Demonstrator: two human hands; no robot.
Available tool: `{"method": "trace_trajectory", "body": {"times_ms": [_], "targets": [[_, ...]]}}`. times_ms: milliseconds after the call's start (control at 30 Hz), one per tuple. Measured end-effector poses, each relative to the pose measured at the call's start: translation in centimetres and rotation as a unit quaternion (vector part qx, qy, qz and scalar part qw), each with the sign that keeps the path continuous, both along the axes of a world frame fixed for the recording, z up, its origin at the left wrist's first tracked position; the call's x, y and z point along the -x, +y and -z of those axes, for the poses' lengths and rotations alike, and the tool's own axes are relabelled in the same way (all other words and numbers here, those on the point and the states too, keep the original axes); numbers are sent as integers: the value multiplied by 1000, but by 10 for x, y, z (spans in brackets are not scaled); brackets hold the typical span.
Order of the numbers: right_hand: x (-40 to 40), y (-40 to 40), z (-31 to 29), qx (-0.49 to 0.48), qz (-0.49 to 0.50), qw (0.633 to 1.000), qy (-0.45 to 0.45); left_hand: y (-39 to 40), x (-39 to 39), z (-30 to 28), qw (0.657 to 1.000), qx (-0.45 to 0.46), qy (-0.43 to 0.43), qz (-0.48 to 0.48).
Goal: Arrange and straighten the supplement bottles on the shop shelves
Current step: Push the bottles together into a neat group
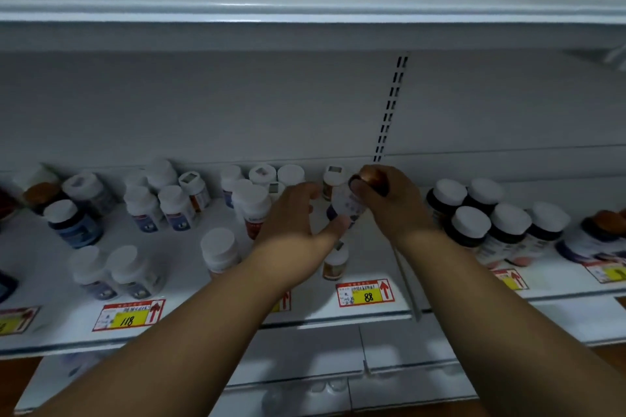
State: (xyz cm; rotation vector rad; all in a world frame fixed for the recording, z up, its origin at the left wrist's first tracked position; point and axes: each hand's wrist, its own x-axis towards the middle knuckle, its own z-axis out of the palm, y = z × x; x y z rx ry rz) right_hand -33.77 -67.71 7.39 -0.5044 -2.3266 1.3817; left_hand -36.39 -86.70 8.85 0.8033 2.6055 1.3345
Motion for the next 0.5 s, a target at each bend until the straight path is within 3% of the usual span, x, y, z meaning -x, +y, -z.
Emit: {"method": "trace_trajectory", "body": {"times_ms": [167,500], "targets": [[-57,-16,-43,182,21,980,73,-2,-31,-24,996,-19,48,68],[-177,6,-82,127,39,988,83,47,-134,-40,976,-43,-35,211]]}}
